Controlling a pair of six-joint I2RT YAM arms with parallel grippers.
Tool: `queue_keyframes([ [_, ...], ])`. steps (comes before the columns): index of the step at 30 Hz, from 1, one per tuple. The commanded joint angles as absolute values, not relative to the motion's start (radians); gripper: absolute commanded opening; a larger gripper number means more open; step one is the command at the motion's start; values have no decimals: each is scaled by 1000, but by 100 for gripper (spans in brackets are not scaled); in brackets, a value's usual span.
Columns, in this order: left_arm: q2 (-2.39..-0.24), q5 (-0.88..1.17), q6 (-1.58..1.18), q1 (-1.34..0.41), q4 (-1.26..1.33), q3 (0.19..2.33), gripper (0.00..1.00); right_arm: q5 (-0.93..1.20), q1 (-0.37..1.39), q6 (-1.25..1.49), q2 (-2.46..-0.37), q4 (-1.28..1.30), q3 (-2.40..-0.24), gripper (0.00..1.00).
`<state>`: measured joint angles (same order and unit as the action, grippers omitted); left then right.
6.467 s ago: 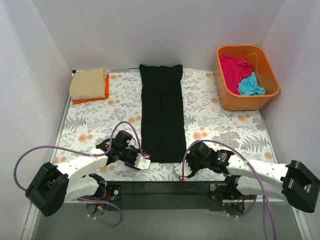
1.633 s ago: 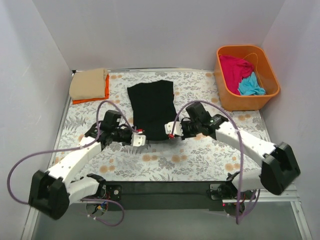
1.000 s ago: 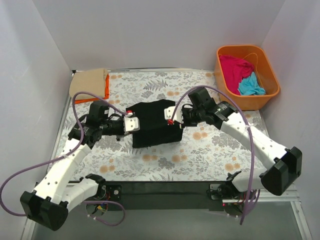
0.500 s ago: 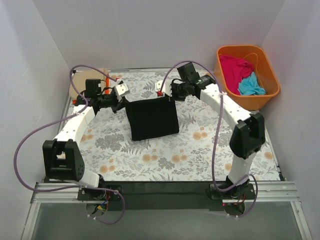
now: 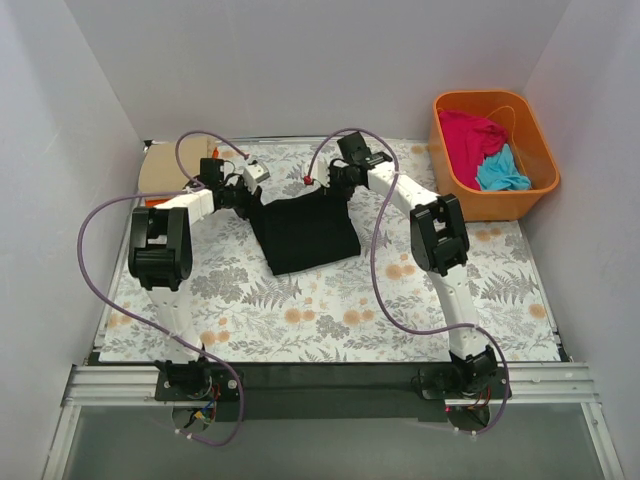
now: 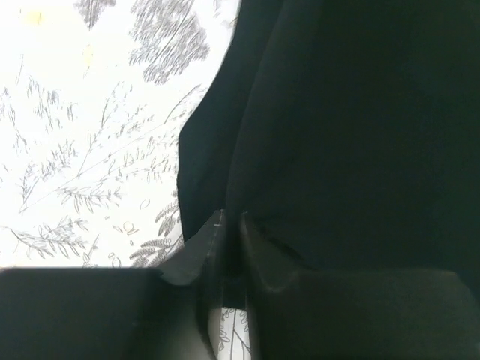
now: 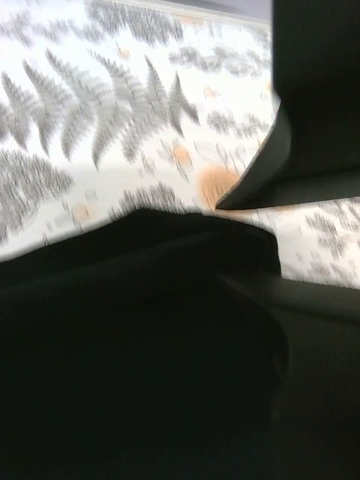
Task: Fold and stack the t-shirts
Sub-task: Fold the tshirt
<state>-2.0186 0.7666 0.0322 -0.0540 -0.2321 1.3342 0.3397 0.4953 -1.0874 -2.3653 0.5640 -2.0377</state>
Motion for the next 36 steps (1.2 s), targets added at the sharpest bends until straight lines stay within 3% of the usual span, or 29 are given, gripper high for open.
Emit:
queue_keyframes([
  [1,-2023,683,8,-41,-240,1410,19,289,489,-1020,-2388,439,-2180,42],
  [2,-2029,672,-42,-37,-259,1452,24,278,489,-1006,-2390,439,-2218,53],
  [3,-2028,663,-111,-34,-294,1471,29,269,488,-996,-2372,439,-2220,57],
  [4,-2025,647,-148,-31,-320,1491,40,256,486,-980,-2352,437,-2209,61],
  [5,-2010,637,-176,-29,-354,1520,43,250,486,-970,-2327,436,-2172,66],
  [10,-1961,693,-444,-29,-628,1714,45,259,485,-835,-2099,443,-2010,68],
  [12,-1907,765,-527,-32,-689,1707,45,294,485,-784,-2031,515,-1974,66],
  [17,-1783,850,-707,-103,-629,1461,43,437,483,-609,-1993,661,-1913,54],
  [23,-1848,908,-851,-140,-509,1309,34,592,485,-434,-2048,672,-1845,36],
  [29,-2006,885,-853,-135,-422,1396,30,640,463,-368,-2190,655,-1848,33],
  [36,-2294,827,-841,-89,-474,1693,27,568,426,-302,-2391,611,-1995,33],
])
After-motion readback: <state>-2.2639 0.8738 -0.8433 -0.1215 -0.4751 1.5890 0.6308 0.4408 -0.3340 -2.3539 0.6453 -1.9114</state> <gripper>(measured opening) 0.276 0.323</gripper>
